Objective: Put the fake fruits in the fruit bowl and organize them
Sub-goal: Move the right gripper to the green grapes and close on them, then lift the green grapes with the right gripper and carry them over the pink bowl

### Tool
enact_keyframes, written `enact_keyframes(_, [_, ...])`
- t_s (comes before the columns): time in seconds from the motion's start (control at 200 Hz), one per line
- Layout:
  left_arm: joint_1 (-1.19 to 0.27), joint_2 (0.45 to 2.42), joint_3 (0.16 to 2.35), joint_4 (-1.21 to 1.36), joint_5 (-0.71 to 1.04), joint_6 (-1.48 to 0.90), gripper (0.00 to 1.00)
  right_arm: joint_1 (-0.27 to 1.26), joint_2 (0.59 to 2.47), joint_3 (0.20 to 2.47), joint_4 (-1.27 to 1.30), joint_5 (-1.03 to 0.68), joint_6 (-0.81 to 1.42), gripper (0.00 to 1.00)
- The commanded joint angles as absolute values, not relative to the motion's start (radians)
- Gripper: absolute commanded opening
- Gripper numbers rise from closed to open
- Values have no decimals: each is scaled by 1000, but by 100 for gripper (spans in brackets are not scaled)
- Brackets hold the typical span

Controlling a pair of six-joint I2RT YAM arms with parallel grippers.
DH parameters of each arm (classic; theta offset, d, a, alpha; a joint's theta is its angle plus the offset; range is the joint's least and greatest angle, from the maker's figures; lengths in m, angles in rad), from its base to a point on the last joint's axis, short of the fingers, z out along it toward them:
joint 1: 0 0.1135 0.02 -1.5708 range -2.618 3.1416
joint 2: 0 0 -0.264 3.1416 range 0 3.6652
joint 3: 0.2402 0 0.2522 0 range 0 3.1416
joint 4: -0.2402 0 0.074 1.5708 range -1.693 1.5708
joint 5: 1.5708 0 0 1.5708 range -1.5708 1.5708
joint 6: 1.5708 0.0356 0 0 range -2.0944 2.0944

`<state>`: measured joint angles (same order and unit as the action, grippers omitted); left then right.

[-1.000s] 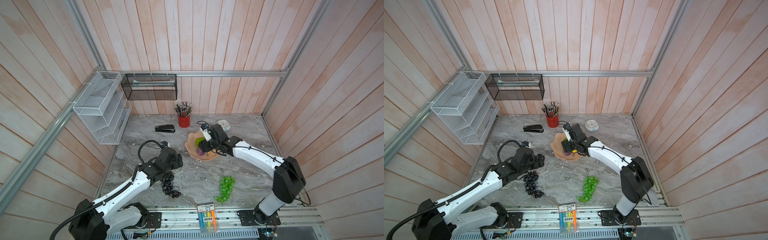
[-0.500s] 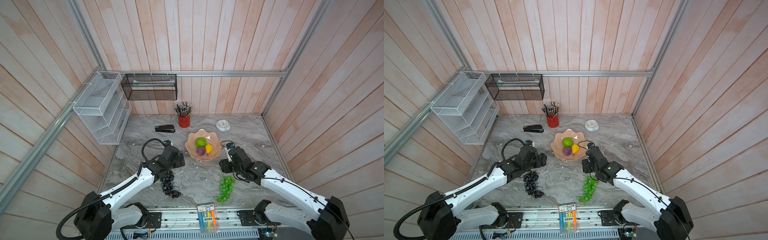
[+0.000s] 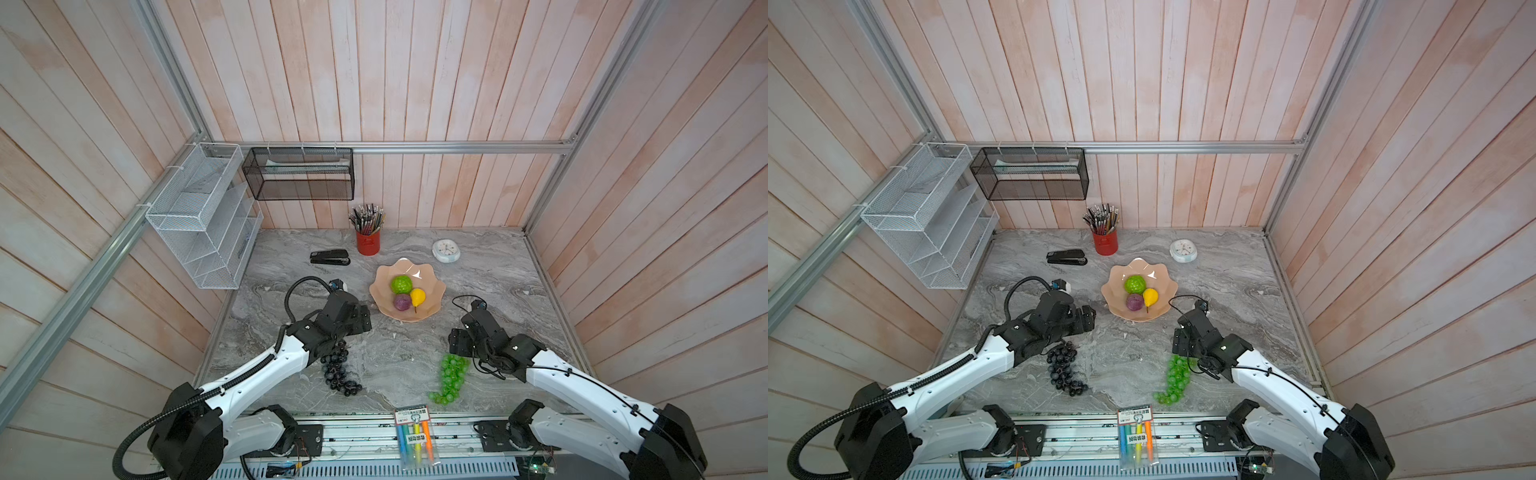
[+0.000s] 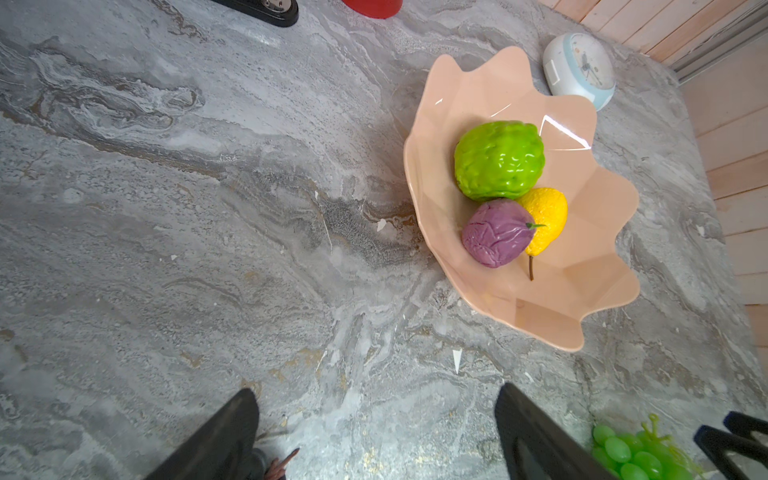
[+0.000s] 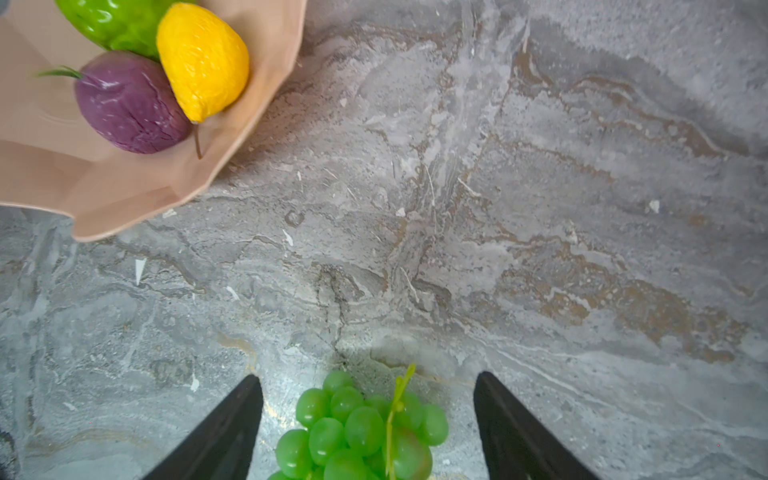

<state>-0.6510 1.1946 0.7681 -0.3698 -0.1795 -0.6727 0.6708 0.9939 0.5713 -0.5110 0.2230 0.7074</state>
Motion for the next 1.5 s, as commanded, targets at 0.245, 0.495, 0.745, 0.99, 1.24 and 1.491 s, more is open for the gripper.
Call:
enact_keyframes(0.245, [-653,1203,742,-333,-166,-664,91,554,974,457,-367,64,742,51])
enact_keyframes(0.495, [-654,1197,734,-337,-168,-672,91,538,992,432,-332,25,732,33])
enact_keyframes(0.745, [-653,1193,736,-335,-163,-683,91,525,1027,413,-283,2,719,26])
enact_keyframes(0.99, [-653,1193,732,-334,-161,-690,91,520,1037,395,-267,-7,715,10])
enact_keyframes(1.24, [-653,1209,740,-336,-161,-690,91,519,987,425,-283,11,681,0])
enact_keyframes(1.491, [-655,1224,758,-340,-160,-693,91,519,934,455,-306,7,666,0])
